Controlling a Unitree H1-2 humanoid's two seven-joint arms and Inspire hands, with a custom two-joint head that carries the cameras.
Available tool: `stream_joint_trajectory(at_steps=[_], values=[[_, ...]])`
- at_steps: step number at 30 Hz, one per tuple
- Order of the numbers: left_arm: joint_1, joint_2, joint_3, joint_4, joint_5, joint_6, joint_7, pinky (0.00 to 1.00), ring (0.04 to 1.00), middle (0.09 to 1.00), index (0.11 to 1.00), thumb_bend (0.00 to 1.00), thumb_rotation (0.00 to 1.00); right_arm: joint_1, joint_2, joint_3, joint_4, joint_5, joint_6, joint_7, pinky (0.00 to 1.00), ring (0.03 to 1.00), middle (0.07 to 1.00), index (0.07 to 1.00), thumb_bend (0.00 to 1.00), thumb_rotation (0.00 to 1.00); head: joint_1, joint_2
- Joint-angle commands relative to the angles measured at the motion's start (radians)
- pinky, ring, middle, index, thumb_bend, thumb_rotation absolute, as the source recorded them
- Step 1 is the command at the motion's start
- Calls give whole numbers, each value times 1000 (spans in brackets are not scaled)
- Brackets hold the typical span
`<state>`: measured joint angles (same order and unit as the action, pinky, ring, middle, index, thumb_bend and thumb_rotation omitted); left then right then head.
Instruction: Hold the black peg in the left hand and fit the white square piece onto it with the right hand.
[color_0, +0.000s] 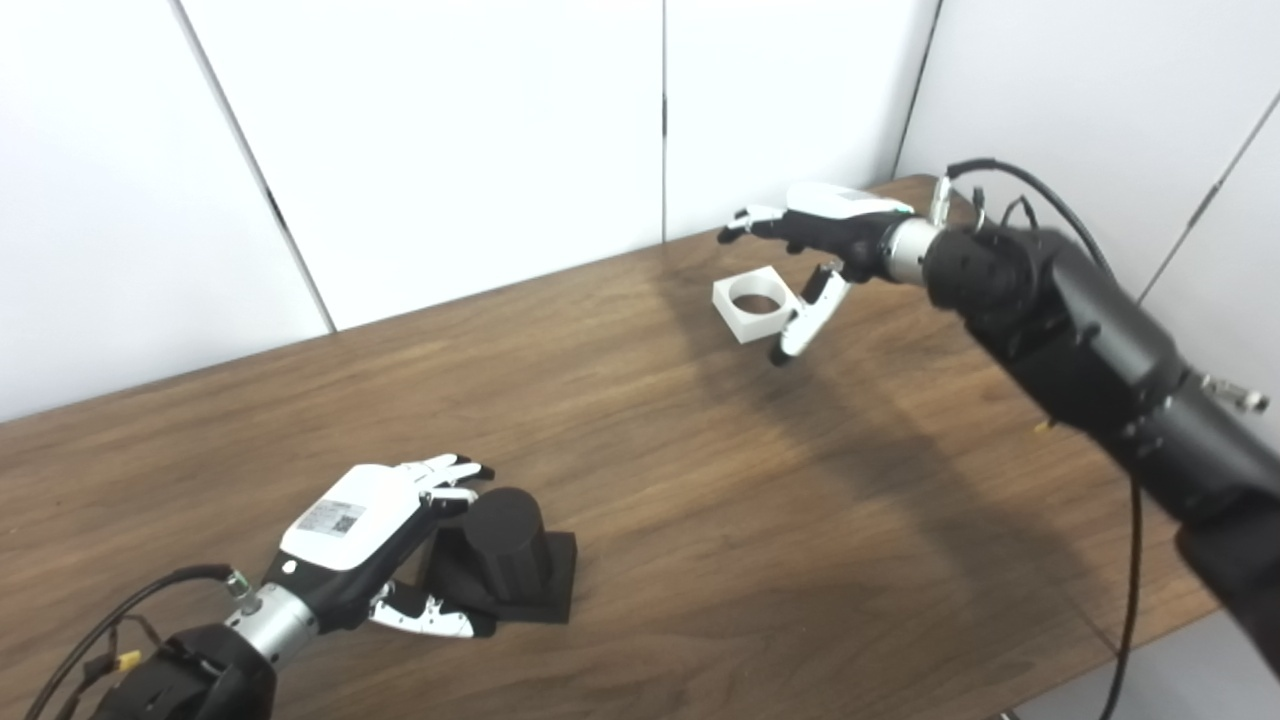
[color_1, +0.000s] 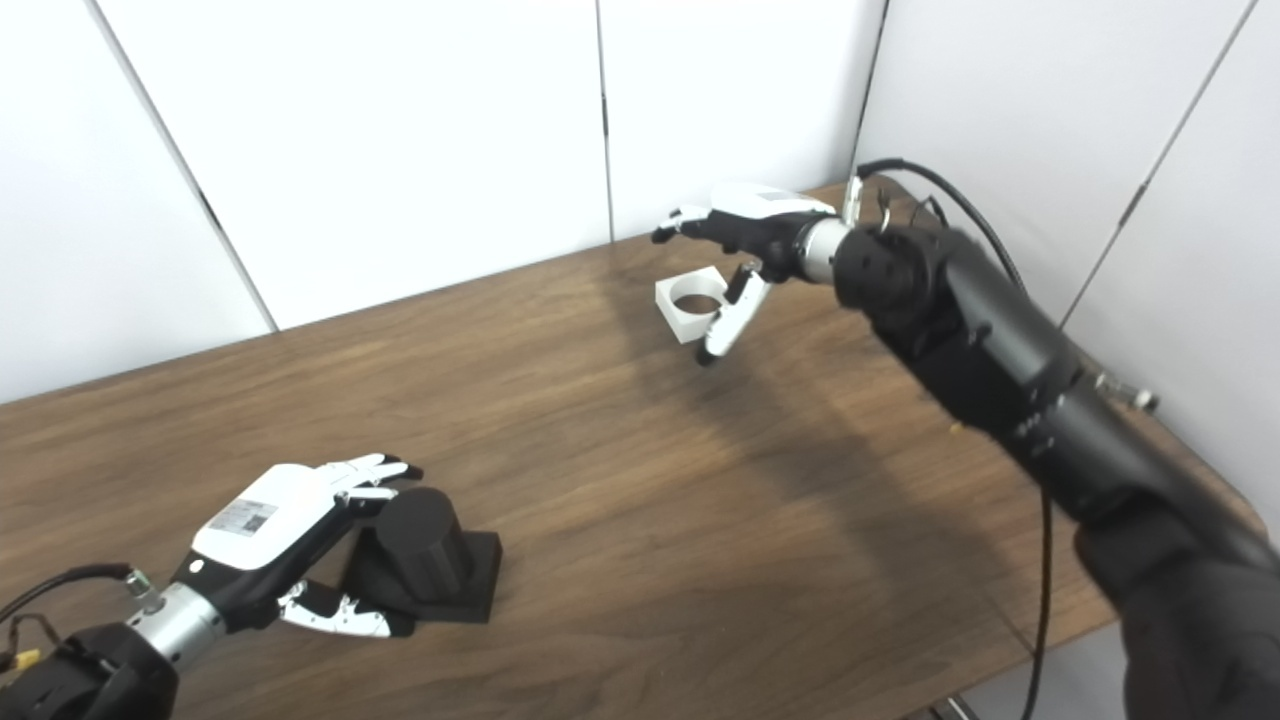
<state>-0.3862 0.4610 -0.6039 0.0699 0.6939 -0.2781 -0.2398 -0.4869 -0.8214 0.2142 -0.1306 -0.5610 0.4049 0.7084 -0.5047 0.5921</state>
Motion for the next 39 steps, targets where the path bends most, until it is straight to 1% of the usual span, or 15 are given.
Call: stream_joint_trajectory(at_steps=[1,3,7,9,10,13,15,18,25,29,36,39], values=[[66,54,-40,56,49,-28,-73,859,913,882,492,523,62,-62,-28,10,12,-36,-16,-5,996,1000,1000,947,963,200,0,1],[67,52,-37,62,46,-36,-69,855,911,880,491,524,62,-70,-28,19,45,-59,-41,-32,1000,1000,1000,954,952,200,0,2],[65,57,-38,59,41,-44,-73,856,913,879,492,524,62,-78,-18,10,114,-64,-111,-101,1000,1000,997,964,934,217,-3,1],[65,60,-36,57,36,-46,-73,851,910,877,491,524,61,-87,-14,12,139,-73,-127,-117,1000,1000,998,973,922,215,-2,0],[65,61,-35,57,35,-47,-74,850,910,877,491,524,61,-94,-12,16,147,-83,-126,-121,1000,1000,999,975,911,203,-2,0],[67,61,-34,62,33,-49,-74,848,911,878,492,523,61,-123,-6,36,176,-125,-106,-119,1000,1000,1000,981,852,116,-1,0],[69,59,-31,66,31,-54,-69,848,911,876,491,523,61,-142,-2,43,203,-142,-104,-121,999,1000,1000,986,839,98,0,1],[72,57,-28,65,31,-54,-71,855,913,877,491,524,61,-163,6,49,235,-166,-100,-124,989,1000,1000,991,848,123,1,1],[79,55,-25,53,45,-43,-76,855,912,879,491,524,62,-173,23,39,267,-189,-88,-146,971,1000,1000,989,837,123,8,4],[80,54,-23,54,47,-48,-71,846,909,877,491,524,62,-174,33,42,284,-191,-92,-160,957,1000,997,981,834,125,10,5],[85,55,-17,34,37,-29,-90,853,915,877,491,524,61,-196,62,68,340,-204,-90,-156,955,985,989,971,823,129,25,8],[88,59,-17,15,40,-22,-97,852,916,879,491,524,61,-213,75,82,365,-196,-92,-139,958,984,990,969,830,125,31,16]])
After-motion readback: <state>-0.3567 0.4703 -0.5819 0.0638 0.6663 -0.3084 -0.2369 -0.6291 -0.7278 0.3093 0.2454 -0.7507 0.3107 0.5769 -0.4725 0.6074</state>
